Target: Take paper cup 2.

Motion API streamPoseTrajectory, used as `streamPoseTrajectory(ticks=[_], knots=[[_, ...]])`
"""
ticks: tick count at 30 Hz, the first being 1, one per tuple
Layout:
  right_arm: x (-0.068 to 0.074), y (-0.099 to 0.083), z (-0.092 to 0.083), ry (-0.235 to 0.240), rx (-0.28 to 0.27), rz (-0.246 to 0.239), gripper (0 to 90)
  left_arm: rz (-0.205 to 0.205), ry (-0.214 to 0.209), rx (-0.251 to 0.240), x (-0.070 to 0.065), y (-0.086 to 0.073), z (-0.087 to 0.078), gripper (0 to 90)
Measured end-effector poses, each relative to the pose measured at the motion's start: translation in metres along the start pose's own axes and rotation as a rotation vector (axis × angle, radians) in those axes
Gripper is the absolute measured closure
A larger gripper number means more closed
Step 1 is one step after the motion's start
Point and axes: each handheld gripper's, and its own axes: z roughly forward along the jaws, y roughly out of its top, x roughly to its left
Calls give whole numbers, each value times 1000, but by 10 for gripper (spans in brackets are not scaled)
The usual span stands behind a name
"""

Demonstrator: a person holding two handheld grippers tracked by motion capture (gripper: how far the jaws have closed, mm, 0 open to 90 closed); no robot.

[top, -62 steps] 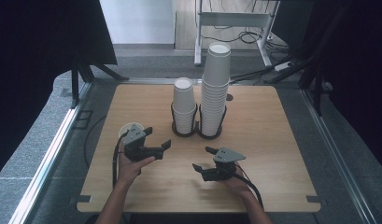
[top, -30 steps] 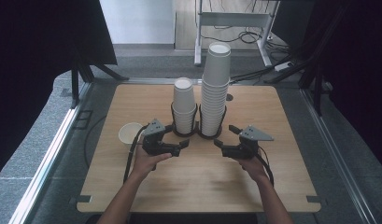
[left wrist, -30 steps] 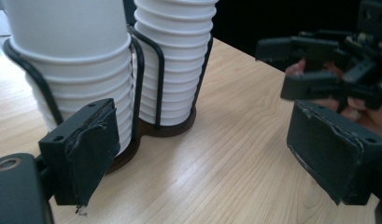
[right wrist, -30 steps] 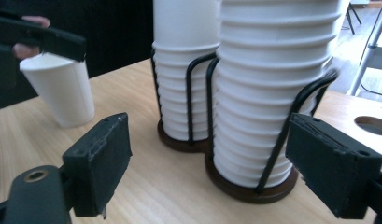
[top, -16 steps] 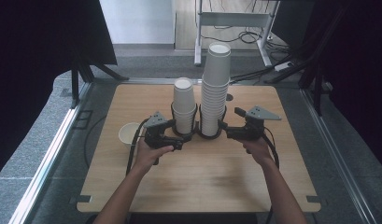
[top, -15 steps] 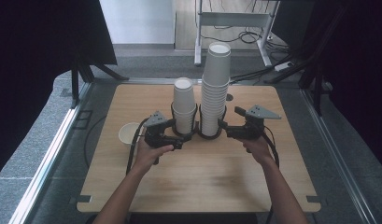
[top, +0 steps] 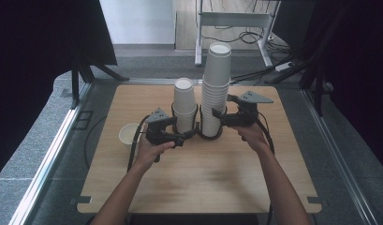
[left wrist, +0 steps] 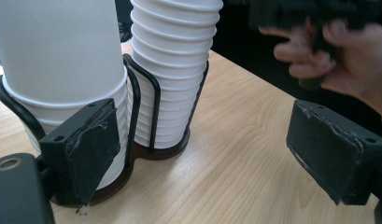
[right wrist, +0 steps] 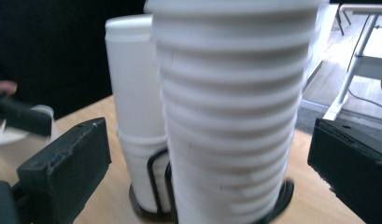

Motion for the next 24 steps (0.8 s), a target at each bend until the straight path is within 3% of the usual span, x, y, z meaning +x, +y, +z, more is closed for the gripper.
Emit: streamPoseTrajectory(ticks=[6,24], knots=[[-4,19,12,-26,-10,6,0,-3,-1,10,1,-4,1,95],[-5,44,34,-38,-23,9,0,-5,3,20,3,-7,-1,97]])
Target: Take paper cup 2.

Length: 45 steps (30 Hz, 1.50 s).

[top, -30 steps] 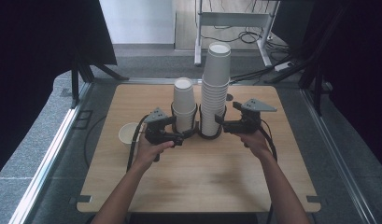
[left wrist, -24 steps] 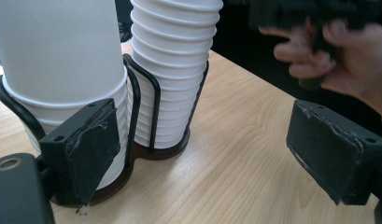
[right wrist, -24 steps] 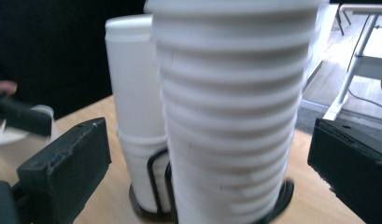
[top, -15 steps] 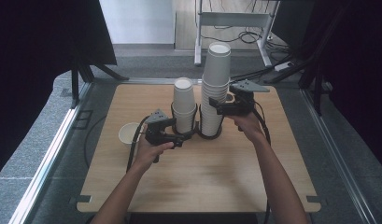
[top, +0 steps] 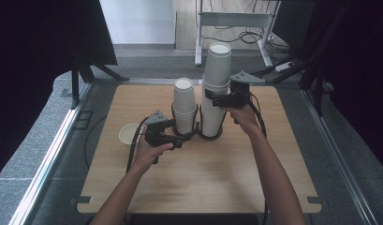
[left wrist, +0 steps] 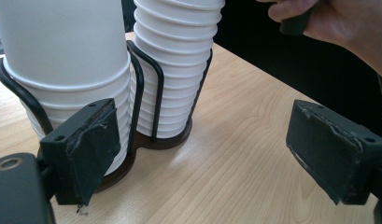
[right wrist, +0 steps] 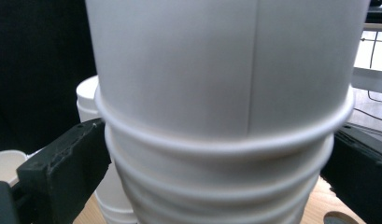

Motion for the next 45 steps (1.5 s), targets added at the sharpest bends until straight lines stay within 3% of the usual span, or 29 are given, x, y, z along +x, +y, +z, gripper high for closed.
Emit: streamPoseTrajectory(ticks=[20,26,34,45], knots=[[2,2,2,5,-2,-15,34,15,-2,-15,-5,11,2,97],[1,2,2,12,-2,-18,35,30,4,-37,-6,29,1,97],[1,2,2,18,-1,-20,36,26,-24,-83,-6,55,1,97],[1,2,2,22,-1,-20,36,62,9,-115,0,94,9,96]])
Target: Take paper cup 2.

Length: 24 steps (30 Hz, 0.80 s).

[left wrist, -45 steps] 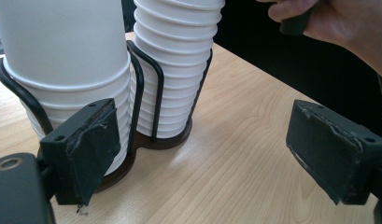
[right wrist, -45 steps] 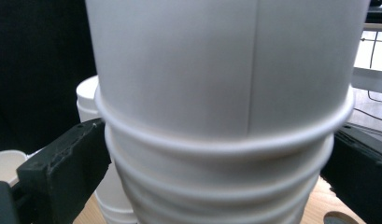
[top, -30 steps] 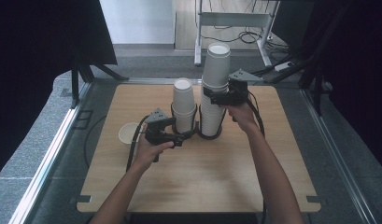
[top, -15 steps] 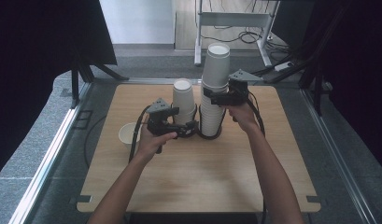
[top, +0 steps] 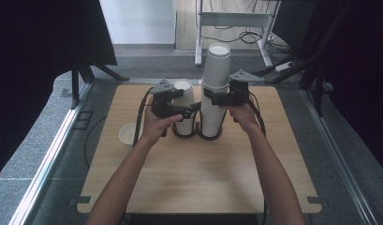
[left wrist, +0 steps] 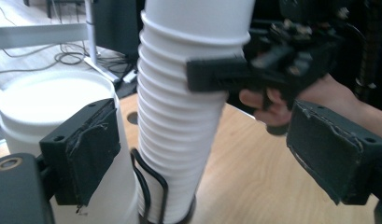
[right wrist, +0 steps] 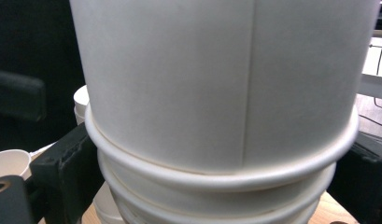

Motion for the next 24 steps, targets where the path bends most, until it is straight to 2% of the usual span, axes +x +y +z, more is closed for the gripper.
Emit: streamPoseTrajectory(ticks=[7,14,20,24], knots=[[0,0,0,1,0,0,36,15,7,-11,4,17,9,87],[0,0,0,1,0,0,36,12,-10,-21,7,31,22,73],[0,0,0,2,0,0,36,43,-21,-8,6,41,34,52],[0,0,0,2,0,-5,36,41,-17,5,7,47,45,49]])
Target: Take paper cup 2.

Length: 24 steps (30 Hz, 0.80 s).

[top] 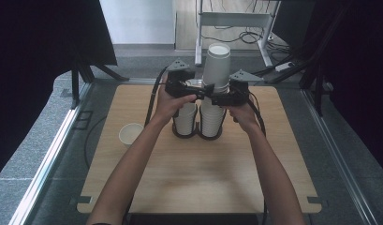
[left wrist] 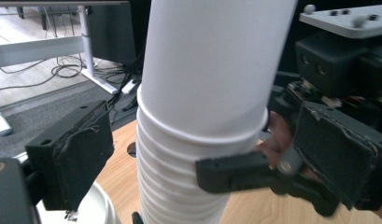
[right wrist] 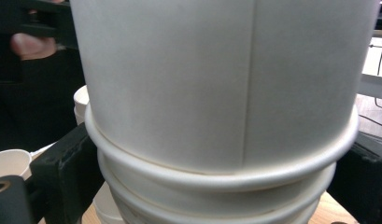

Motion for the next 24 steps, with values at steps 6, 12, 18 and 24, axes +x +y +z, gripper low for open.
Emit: streamPoseTrajectory(ticks=[6,12,18,24], knots=[[0,0,0,3,1,-2,36,7,4,-2,0,6,14,44],[0,0,0,5,3,1,36,12,10,-6,-2,12,26,32],[0,0,0,4,3,0,36,35,22,15,-6,18,42,27],[0,0,0,4,1,1,36,47,44,16,-7,19,53,63]])
